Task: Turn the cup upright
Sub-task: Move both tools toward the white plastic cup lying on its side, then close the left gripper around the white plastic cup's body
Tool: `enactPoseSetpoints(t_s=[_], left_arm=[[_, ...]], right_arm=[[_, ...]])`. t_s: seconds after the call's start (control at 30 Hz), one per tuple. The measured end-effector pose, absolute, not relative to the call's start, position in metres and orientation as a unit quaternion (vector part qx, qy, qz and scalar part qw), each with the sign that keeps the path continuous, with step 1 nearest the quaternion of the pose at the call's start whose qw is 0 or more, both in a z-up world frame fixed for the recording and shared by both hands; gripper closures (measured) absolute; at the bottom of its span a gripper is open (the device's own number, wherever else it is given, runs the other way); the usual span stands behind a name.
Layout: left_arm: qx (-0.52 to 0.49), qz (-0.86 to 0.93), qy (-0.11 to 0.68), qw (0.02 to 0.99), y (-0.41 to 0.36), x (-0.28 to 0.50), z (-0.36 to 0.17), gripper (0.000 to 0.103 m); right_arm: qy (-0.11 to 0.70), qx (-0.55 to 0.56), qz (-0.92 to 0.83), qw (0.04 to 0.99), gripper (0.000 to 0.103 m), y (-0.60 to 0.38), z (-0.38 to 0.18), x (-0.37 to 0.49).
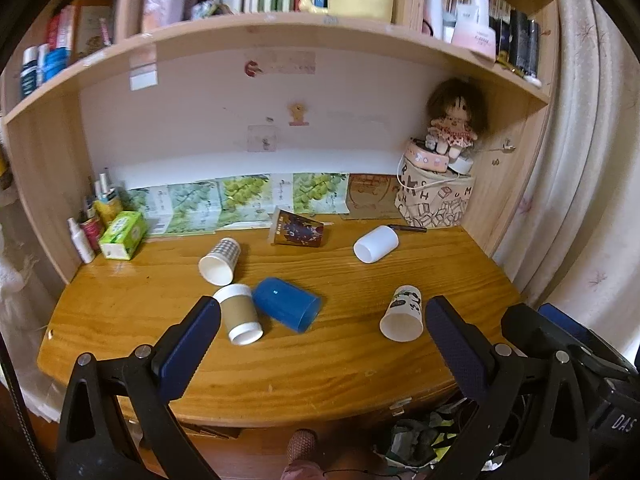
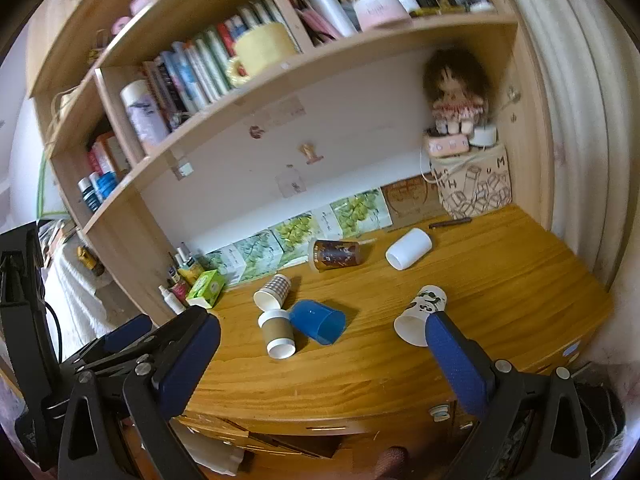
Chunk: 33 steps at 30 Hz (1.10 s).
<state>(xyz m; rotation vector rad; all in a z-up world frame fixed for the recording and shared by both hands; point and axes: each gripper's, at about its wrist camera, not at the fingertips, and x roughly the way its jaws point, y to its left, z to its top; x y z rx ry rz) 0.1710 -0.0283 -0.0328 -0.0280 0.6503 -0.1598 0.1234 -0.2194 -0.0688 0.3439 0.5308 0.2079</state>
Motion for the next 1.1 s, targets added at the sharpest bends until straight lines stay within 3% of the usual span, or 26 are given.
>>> enactPoseSetpoints(t_s=[0.7,1.1], left_arm=[[0.034,-0.178,0.387,0.904,-0.054,0.361,-0.044,0.001],[0.041,-0.184,0.505,0.842,-0.08,0.481,-0.097,0.001]], right_arm=[[0.312,0.226,0.024,0.922,0.0,-0.24,-0.082,0.289],[0.348,0.296,-0.023,0.889,0.0,-0.28,-0.12,0.357]])
